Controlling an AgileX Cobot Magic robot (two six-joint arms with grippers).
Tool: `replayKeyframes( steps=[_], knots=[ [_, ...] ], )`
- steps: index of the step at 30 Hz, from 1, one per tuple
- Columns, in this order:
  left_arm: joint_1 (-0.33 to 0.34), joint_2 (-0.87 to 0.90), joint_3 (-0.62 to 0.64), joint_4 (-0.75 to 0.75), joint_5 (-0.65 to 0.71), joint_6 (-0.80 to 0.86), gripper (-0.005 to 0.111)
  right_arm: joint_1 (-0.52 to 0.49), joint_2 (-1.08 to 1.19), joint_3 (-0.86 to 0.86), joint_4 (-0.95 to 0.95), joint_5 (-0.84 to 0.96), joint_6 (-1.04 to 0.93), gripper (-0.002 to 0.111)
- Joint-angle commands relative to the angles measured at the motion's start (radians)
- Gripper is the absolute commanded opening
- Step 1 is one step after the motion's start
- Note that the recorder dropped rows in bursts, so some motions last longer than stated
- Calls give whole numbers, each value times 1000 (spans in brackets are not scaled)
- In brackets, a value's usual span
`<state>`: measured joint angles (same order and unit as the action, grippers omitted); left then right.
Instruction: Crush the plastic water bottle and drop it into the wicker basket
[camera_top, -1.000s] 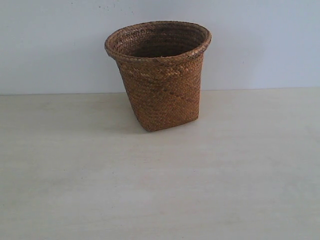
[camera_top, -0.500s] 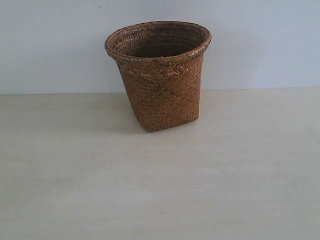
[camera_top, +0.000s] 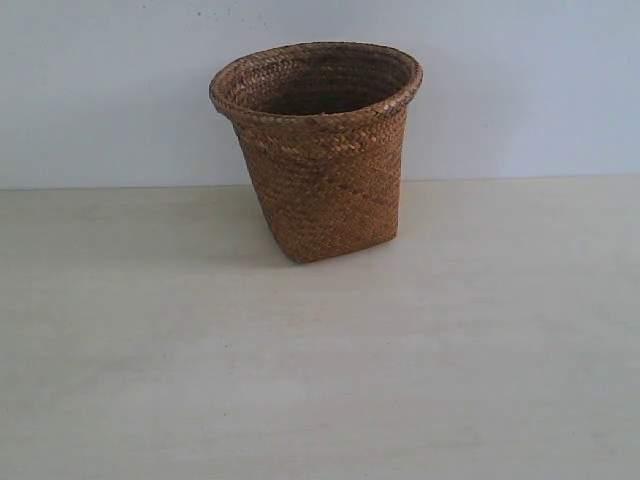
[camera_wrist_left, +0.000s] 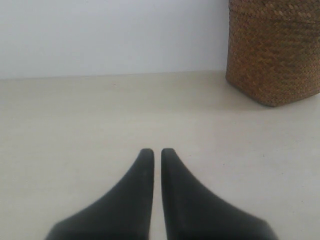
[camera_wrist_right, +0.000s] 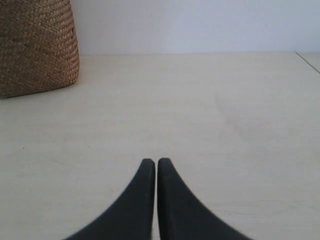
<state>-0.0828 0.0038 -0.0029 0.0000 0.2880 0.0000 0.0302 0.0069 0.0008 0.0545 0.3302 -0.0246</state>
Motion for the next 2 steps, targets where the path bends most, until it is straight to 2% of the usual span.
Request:
replayKeyframes(
  steps=[1, 2],
  knots=[
    [3, -4, 3, -10, -3, 0, 4, 2, -7, -1, -1, -8, -7, 0],
    [3, -4, 3, -10, -3, 0, 4, 2, -7, -1, -1, -8, -7, 0]
  ],
)
